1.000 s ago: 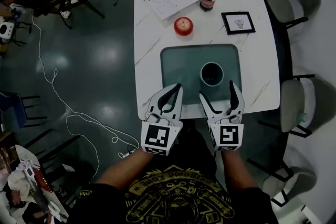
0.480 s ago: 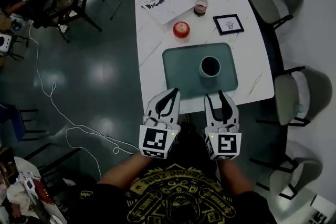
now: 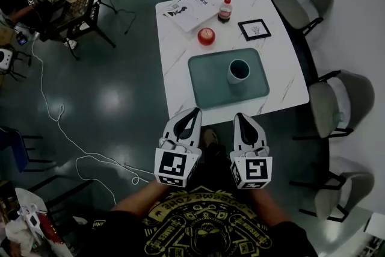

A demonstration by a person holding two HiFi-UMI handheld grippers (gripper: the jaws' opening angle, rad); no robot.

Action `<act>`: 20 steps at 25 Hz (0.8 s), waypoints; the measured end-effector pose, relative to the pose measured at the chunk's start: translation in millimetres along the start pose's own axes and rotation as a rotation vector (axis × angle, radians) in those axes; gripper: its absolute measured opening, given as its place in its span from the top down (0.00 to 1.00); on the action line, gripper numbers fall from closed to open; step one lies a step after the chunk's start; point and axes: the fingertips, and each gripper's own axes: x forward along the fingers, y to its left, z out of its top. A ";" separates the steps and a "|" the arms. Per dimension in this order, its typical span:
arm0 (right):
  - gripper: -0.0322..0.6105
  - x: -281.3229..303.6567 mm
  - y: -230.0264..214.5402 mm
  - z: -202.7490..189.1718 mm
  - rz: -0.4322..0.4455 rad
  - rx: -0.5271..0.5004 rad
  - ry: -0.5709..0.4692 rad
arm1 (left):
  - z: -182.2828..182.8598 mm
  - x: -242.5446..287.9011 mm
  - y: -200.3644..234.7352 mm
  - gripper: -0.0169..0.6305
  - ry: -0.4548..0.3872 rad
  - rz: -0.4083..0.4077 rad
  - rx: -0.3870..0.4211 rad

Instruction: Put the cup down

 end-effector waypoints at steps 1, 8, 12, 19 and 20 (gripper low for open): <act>0.94 -5.8 6.6 -1.0 0.001 0.008 0.002 | 0.1 -8.7 -1.2 0.96 -0.003 -0.007 0.009; 0.94 -48.2 54.5 -8.6 -0.009 0.020 0.008 | -5.8 -73.2 -12.8 0.96 -0.022 -0.085 0.049; 0.94 -73.1 84.8 -17.4 -0.016 0.027 0.028 | -18.2 -106.9 -15.2 0.96 -0.017 -0.105 0.036; 0.94 -112.0 115.0 -14.7 -0.011 0.010 0.046 | -33.9 -153.0 -29.7 0.96 -0.006 -0.133 0.010; 0.94 -117.3 115.1 -13.7 -0.010 0.010 0.046 | -35.4 -156.8 -33.2 0.96 -0.005 -0.135 0.009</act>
